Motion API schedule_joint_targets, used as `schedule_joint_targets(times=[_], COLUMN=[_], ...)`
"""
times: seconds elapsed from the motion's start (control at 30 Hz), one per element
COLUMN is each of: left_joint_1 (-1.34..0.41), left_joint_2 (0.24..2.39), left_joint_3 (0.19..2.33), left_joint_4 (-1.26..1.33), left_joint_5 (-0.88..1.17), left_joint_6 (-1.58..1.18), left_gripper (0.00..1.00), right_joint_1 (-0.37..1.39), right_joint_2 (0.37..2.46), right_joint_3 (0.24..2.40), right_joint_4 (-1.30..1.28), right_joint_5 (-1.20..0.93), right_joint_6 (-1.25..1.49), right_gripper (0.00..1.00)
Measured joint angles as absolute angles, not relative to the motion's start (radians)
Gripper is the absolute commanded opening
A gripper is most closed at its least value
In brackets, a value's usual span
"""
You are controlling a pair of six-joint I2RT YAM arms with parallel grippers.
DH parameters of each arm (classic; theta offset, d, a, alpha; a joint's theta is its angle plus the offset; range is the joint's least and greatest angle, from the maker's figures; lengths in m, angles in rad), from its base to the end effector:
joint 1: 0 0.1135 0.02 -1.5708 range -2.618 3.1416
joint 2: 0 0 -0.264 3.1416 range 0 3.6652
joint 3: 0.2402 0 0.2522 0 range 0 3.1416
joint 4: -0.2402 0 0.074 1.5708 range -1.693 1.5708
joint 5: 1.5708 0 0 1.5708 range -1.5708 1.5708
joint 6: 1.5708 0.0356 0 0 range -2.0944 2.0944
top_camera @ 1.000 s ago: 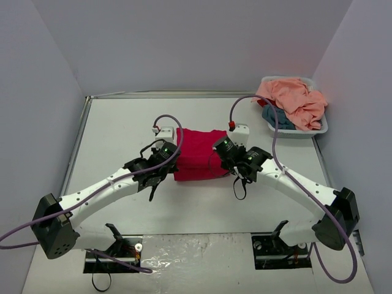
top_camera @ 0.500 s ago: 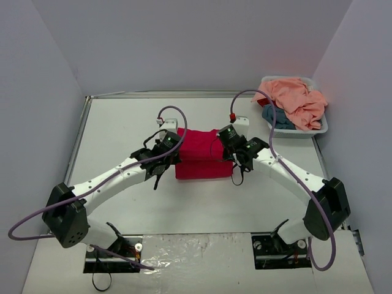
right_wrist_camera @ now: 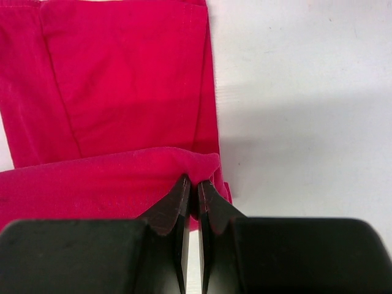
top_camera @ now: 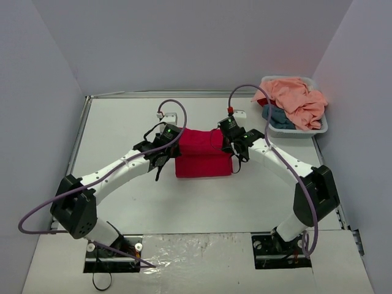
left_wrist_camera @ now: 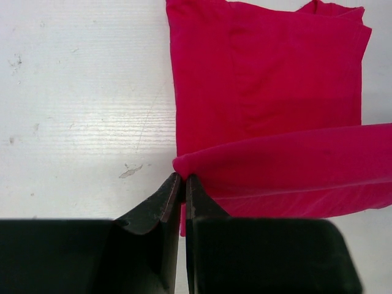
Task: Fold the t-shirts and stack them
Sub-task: Fold the long partially folded tshirt into a neat square
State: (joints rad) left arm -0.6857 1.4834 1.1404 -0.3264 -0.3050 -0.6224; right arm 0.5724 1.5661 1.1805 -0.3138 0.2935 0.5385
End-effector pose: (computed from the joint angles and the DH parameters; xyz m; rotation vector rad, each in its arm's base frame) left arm 0.2641 -0.2023 0.2836 -0.0950 2.2292 -0.3837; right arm 0.3006 0.1815 0.2714 0.1163 2.2454 0.2689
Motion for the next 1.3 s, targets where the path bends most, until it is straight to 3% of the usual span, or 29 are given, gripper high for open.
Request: schedule_joint_targets(times=[0.73, 1.3], left_joint_1=[-0.609, -0.581], left_joint_2=[1.663, 1.685], left_joint_3=[1.267, 1.275], left_joint_4=[-0.285, -0.271], left_joint_5=[-0.238, -0.215], left_joint_6=[-0.579, -0.578], left_gripper=[0.02, 0.02], right_joint_1=[0.473, 0.451], right_joint_2=[1.764, 1.783], right_joint_3=[1.302, 1.317], right_joint_4=[-0.243, -0.214], right_joint_5=[0.205, 0.158], right_joint_6=[0.432, 0.421], right_gripper=[0.00, 0.00])
